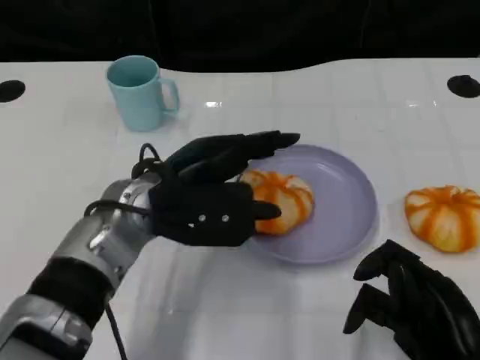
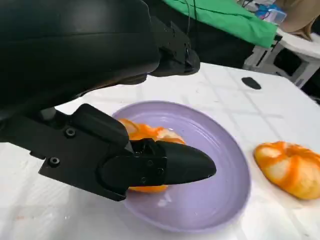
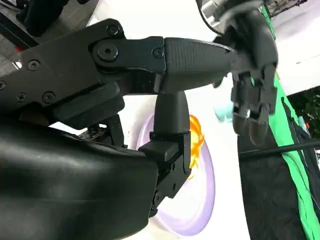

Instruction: Grasp the bread from the table and place it into the plate.

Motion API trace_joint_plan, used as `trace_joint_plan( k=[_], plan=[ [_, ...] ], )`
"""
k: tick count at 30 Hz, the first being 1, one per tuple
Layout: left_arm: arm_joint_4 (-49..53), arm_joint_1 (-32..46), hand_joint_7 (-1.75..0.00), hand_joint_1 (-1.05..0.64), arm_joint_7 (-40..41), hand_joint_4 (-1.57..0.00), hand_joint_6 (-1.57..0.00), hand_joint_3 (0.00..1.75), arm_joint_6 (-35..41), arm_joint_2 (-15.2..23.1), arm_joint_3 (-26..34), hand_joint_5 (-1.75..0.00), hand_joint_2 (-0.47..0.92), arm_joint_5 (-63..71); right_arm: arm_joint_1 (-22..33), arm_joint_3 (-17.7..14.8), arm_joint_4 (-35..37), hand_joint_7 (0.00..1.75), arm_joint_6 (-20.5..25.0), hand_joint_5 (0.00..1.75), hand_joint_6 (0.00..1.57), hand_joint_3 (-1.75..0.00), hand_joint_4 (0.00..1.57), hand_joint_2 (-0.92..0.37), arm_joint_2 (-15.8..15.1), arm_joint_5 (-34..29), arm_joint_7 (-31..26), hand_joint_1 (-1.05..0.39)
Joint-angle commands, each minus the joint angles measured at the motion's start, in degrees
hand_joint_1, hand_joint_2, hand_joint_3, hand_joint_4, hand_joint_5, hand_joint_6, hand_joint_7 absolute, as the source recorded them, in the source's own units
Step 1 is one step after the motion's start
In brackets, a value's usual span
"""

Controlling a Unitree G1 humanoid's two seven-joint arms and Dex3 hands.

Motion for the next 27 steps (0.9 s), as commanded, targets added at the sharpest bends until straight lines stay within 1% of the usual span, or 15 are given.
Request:
trace_joint_plan(
  k=[1, 3, 5, 7, 10, 12, 14, 17, 18, 19, 24, 27],
  plan=[
    [-1.11, 2.27, -0.06, -0.79, -1.72, -0.2, -0.23, 0.45, -3.74, 1.42, 2.86, -0.26, 0.92, -3.96, 0.16, -0.58, -0.78, 1.72, 0.45, 1.75, 0.42, -0.51, 0.6, -0.92, -0.67, 0.21, -0.16, -0.53],
    [-1.03, 2.3, -0.06, -0.79, -1.92, -0.2, -0.24, 0.44, -4.0, 1.4, 3.02, -0.26, 0.92, -4.07, 0.16, -0.58, -0.79, 1.72, 0.47, 1.75, 0.42, -0.51, 0.6, -0.92, -0.67, 0.2, -0.15, -0.53],
    [-0.74, 6.06, -0.09, -0.78, -2.53, -0.27, -0.3, 0.43, -6.93, 0.74, 6.08, -0.32, 0.92, -9.22, 0.23, -0.72, -0.9, 1.71, 0.51, 1.75, 0.42, -0.52, 0.61, -0.92, -0.82, 0.29, -0.05, -0.52],
    [-0.26, 8.3, -0.1, -0.77, -3.94, -0.31, -0.34, 0.42, -9.1, 0.23, 8.05, -0.35, 0.92, -13.14, 0.24, -0.83, -1.02, 1.71, 0.76, 1.75, 0.41, -0.52, 0.61, -0.92, -0.95, 0.36, -0.05, -0.52],
    [0.35, 9.27, -0.1, -0.75, -6.09, -0.32, -0.36, 0.43, -10.63, -0.17, 9.28, -0.37, 0.92, -15.87, 0.21, -0.94, -1.18, 1.71, 1.19, 1.75, 0.41, -0.52, 0.61, -0.92, -1.02, 0.41, -0.1, -0.52],
    [-0.72, 11.15, -0.1, -0.76, -9.1, -0.33, -0.37, 0.43, -10.2, -0.75, 10.73, -0.39, 0.92, -19.82, 0.14, -1.04, -1.2, 1.72, 1.44, 1.75, 0.41, -0.53, 0.61, -0.92, -1.12, 0.56, 0.1, -0.51],
    [-2.71, 13.39, -0.1, -0.75, -11.73, -0.38, -0.42, 0.38, -9.07, -1.61, 12.24, -0.46, 0.92, -23.97, 0.09, -1.09, -1.16, 1.72, 1.44, 1.75, 0.41, -0.53, 0.61, -0.92, -1.2, 0.53, 0.17, -0.51],
    [-5.52, 15.83, -0.1, -0.72, -13.48, -0.41, -0.45, 0.37, -8.15, -2.17, 13.44, -0.5, 0.92, -26.67, 0.16, -1.14, -1.11, 1.72, 1.18, 1.75, 0.4, -0.53, 0.61, -0.92, -1.21, 0.5, 0.28, -0.51],
    [-7.13, 17.33, -0.11, -0.7, -13.67, -0.44, -0.47, 0.37, -8.14, -2.44, 14.03, -0.53, 0.92, -27.61, 0.21, -1.19, -1.08, 1.72, 1.07, 1.75, 0.4, -0.53, 0.61, -0.92, -1.18, 0.59, 0.36, -0.51],
    [-8.74, 18.76, -0.1, -0.69, -13.66, -0.47, -0.5, 0.38, -8.04, -2.71, 14.59, -0.59, 0.92, -28.5, 0.25, -1.22, -1.17, 1.72, 1.19, 1.75, 0.4, -0.53, 0.61, -0.92, -1.17, 0.69, 0.33, -0.51],
    [-14.41, 23.1, -0.13, -0.68, -13.73, -0.52, -0.62, 0.4, -6.52, -3.88, 16.57, -0.77, 0.92, -31.58, 0.26, -1.21, -1.42, 1.72, 1.56, 1.75, 0.4, -0.53, 0.6, -0.92, -1.33, 0.65, 0.24, -0.51],
    [-17.28, 25.19, -0.15, -0.67, -13.35, -0.53, -0.66, 0.41, -5.1, -4.51, 17.48, -0.83, 0.92, -32.89, 0.24, -1.22, -1.4, 1.72, 1.37, 1.75, 0.4, -0.54, 0.6, -0.92, -1.35, 0.68, 0.34, -0.5]
  ],
)
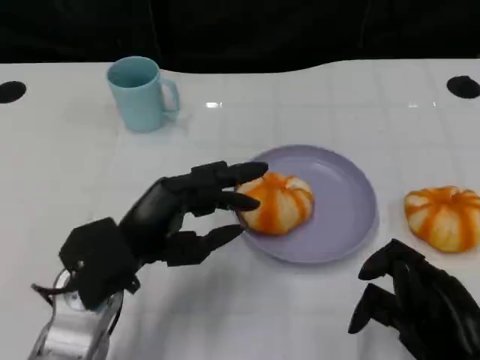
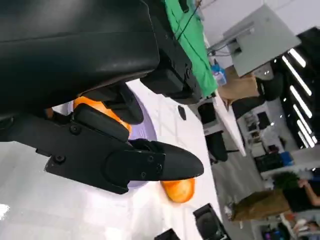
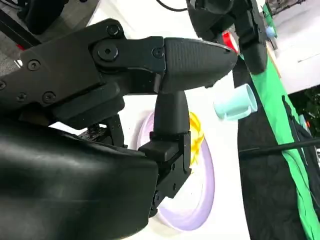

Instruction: Grasp the bread from the table and place it into the plate.

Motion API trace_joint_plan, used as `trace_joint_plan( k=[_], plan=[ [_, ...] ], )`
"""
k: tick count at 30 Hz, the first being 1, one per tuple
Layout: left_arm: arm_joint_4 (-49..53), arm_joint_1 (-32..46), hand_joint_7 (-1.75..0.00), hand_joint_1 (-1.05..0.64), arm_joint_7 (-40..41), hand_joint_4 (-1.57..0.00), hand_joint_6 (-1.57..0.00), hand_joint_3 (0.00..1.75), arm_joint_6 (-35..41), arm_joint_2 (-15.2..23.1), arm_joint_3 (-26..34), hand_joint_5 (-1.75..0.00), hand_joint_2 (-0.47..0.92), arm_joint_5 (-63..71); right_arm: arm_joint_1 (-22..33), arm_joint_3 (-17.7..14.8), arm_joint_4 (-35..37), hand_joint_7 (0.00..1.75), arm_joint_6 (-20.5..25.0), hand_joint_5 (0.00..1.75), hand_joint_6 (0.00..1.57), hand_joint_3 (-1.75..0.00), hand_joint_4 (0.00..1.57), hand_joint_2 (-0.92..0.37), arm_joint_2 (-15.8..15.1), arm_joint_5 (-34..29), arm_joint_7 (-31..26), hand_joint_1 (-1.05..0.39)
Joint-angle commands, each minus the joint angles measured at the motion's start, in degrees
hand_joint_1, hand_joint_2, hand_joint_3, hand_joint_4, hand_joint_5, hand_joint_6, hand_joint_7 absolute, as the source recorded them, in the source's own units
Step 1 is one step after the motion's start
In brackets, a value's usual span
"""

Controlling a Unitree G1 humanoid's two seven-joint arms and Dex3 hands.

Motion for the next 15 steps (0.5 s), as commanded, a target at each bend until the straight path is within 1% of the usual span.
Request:
trace_joint_plan(
  k=[1, 2, 4, 6, 8, 10, 11, 13, 15],
  plan=[
    [-5.04, 3.42, -0.29, -0.66, 0.38, -0.49, -0.66, 0.4, 2.6, -0.45, 2.05, -1.0, 0.92, -2.45, 0.18, -0.39, -0.62, 1.72, 0.19, 1.75, 0.39, -0.54, 0.6, -0.92, -0.61, 0.37, 0.2, -0.5],
    [-6.62, 4.58, -0.49, -0.66, 0.45, -0.46, -0.6, 0.39, 3.58, -0.77, 2.49, -1.1, 0.92, -3.43, 0.18, -0.34, -0.64, 1.73, 0.12, 1.75, 0.39, -0.54, 0.6, -0.92, -0.58, 0.24, 0.08, -0.5],
    [-8.69, 5.96, -0.79, -0.64, 0.1, -0.44, -0.5, 0.39, 5.2, -1.17, 3.07, -1.25, 0.92, -4.87, 0.17, -0.28, -0.68, 1.74, 0.15, 1.75, 0.4, -0.54, 0.61, -0.92, -0.56, 0.15, -0.03, -0.51],
    [-10.36, 7.09, -0.94, -0.63, -0.48, -0.44, -0.47, 0.38, 6.83, -1.54, 3.49, -1.33, 0.92, -6.47, 0.16, -0.26, -0.65, 1.74, 0.17, 1.75, 0.39, -0.54, 0.61, -0.92, -0.64, 0.1, 0.02, -0.51],
    [-11.99, 8.73, -1.05, -0.64, -0.72, -0.46, -0.48, 0.37, 9.11, -2.22, 4.01, -1.41, 0.92, -8.4, 0.21, -0.17, -0.67, 1.74, -0.14, 1.75, 0.39, -0.54, 0.6, -0.92, -0.61, -0.16, -0.08, -0.5],
    [-12.93, 9.43, -1.09, -0.65, -0.79, -0.47, -0.48, 0.36, 10.38, -2.49, 4.27, -1.44, 0.92, -9.04, 0.23, -0.14, -0.68, 1.74, -0.27, 1.75, 0.39, -0.55, 0.6, -0.92, -0.58, -0.28, -0.13, -0.5],
    [-14.03, 10.92, -1.12, -0.66, -1.06, -0.47, -0.49, 0.35, 12.2, -3.23, 4.72, -1.46, 0.92, -11.21, 0.25, -0.2, -0.78, 1.74, -0.01, 1.75, 0.39, -0.55, 0.6, -0.92, -0.59, -0.06, -0.08, -0.5],
    [-15.82, 13.19, -1.21, -0.66, -1.38, -0.47, -0.5, 0.32, 14.78, -4.19, 5.35, -1.56, 0.92, -14.05, 0.27, -0.27, -0.9, 1.74, 0.31, 1.75, 0.38, -0.55, 0.6, -0.92, -0.64, 0.16, -0.04, -0.5],
    [-16.79, 13.93, -1.24, -0.66, -1.51, -0.47, -0.5, 0.32, 15.99, -4.43, 5.64, -1.59, 0.92, -14.75, 0.28, -0.29, -0.94, 1.74, 0.38, 1.75, 0.38, -0.55, 0.6, -0.92, -0.66, 0.19, -0.05, -0.5]
  ],
)
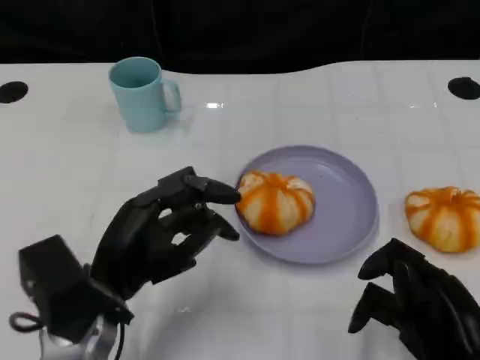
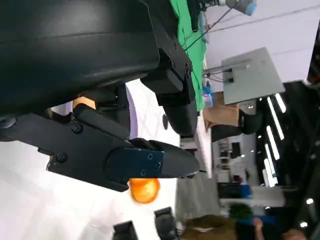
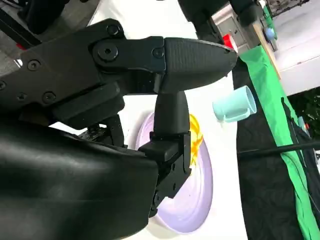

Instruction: Grasp the bread from the table and place it into the plate.

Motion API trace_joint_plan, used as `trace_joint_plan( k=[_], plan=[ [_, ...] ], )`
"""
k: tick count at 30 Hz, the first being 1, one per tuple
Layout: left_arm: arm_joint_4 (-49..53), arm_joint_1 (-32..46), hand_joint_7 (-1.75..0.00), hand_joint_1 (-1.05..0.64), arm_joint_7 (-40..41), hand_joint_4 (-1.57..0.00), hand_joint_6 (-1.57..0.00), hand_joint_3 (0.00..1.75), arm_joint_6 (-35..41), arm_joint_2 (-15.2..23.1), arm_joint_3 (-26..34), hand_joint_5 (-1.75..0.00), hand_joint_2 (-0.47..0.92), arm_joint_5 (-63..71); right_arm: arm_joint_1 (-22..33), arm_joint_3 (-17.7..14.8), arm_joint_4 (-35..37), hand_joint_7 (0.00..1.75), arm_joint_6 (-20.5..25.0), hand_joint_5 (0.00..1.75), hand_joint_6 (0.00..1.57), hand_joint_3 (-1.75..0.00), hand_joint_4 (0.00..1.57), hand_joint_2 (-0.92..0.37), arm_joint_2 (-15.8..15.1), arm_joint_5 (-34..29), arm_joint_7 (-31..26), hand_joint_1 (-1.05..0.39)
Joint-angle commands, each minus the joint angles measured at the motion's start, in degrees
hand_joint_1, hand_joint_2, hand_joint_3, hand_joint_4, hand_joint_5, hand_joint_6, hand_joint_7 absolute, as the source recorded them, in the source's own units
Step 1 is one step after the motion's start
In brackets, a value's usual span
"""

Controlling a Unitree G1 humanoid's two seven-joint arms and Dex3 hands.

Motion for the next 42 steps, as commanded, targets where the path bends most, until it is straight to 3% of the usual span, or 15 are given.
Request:
trace_joint_plan(
  k=[1, 3, 5, 8, 25, 42],
  plan=[
    [-2.42, 2.62, -1.25, -0.66, -0.72, -0.47, -0.5, 0.32, 3.08, -0.47, 1.28, -1.6, 0.92, -2.29, 0.26, -0.37, -0.67, 1.74, 0.38, 1.75, 0.38, -0.55, 0.6, -0.92, -0.56, 0.28, -0.04, -0.5],
    [-3.29, 4.07, -1.26, -0.66, -0.93, -0.47, -0.5, 0.32, 3.54, -1.22, 1.86, -1.6, 0.92, -3.31, 0.25, -0.36, -0.7, 1.74, 0.42, 1.75, 0.38, -0.55, 0.6, -0.92, -0.63, 0.23, -0.05, -0.5],
    [-4.9, 6.67, -1.5, -0.62, -0.6, -0.55, -0.48, 0.35, 4.54, -2.18, 2.53, -1.72, 0.92, -4.91, 0.26, -0.33, -0.95, 1.75, 0.68, 1.75, 0.39, -0.54, 0.61, -0.92, -0.66, 0.13, -0.28, -0.51],
    [-6.62, 8.84, -1.6, -0.61, -0.01, -0.61, -0.48, 0.36, 5.97, -2.8, 3.06, -1.74, 0.92, -5.68, 0.27, -0.36, -1.13, 1.74, 0.93, 1.75, 0.39, -0.53, 0.61, -0.92, -0.51, 0.17, -0.55, -0.51],
    [-10.7, 13.84, -1.75, -0.58, -0.04, -0.71, -0.5, 0.41, 17.62, -4.36, 6.05, -1.75, 0.92, -12.69, 0.43, -0.37, -1.45, 1.74, 0.58, 1.75, 0.4, -0.54, 0.61, -0.92, -0.96, -0.13, -0.05, -0.51],
    [-11.2, 16.2, -1.75, -0.57, -0.21, -0.74, -0.5, 0.43, 18.27, -4.54, 6.18, -1.75, 0.92, -8.93, 0.05, -0.39, -1.01, 1.74, 0.07, 1.75, 0.42, -0.53, 0.63, -0.92, -1.08, -0.23, 0.28, -0.52]
  ],
)
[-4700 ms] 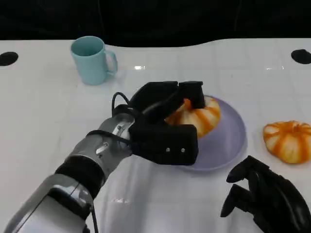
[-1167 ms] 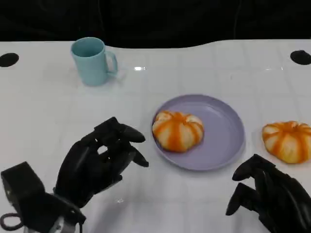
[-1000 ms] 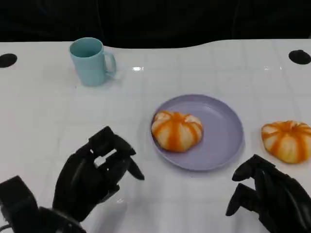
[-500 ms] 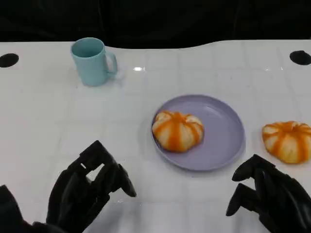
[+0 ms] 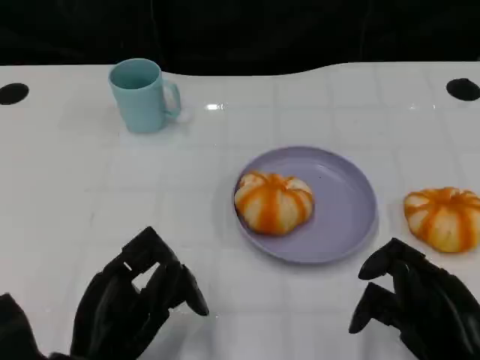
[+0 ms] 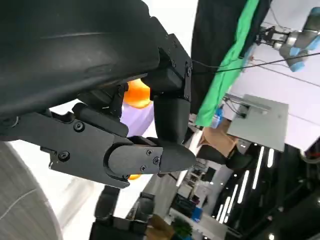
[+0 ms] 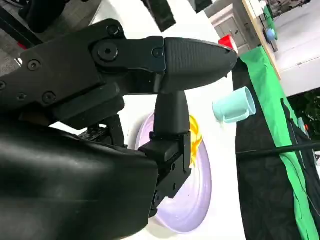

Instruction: Grasp the bread from the table and place it into the plate.

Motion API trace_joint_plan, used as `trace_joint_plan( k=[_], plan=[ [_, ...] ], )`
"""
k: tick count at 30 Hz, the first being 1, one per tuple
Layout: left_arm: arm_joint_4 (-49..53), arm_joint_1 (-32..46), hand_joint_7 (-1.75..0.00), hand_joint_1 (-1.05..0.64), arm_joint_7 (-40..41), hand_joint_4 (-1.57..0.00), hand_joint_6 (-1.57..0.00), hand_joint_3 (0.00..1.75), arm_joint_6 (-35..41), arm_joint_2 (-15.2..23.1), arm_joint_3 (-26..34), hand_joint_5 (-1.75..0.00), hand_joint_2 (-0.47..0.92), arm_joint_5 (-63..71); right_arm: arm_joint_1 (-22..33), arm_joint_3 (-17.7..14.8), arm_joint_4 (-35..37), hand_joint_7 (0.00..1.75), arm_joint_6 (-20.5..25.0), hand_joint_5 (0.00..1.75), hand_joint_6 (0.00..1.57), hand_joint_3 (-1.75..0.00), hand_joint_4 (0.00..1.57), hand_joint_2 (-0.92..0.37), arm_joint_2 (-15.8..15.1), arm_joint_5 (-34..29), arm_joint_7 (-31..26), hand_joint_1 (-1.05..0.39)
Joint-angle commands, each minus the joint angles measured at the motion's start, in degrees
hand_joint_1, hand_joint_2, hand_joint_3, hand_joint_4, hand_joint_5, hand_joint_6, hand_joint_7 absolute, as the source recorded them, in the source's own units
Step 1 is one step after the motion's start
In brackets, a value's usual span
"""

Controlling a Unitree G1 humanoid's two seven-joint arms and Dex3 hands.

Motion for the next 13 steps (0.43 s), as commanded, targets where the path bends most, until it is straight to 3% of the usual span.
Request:
trace_joint_plan(
  k=[1, 13],
  plan=[
    [0.18, 0.78, -1.75, -0.57, 0.14, -0.74, -0.5, 0.43, -0.13, 0.4, 0.24, -1.75, 0.92, 0.81, -0.01, -0.4, -0.39, 1.74, -0.48, 1.75, 0.42, -0.53, 0.63, -0.92, -0.8, -0.07, 0.31, -0.52],
    [1.14, 0.17, -1.75, -0.58, 0.36, -0.76, -0.51, 0.44, -0.03, 0.44, 0.34, -1.75, 0.92, 2.26, -0.71, -0.54, 0.78, 1.72, -0.74, 1.75, 0.42, -0.52, 0.61, -0.92, -0.7, -0.03, 0.46, -0.52]
  ],
)
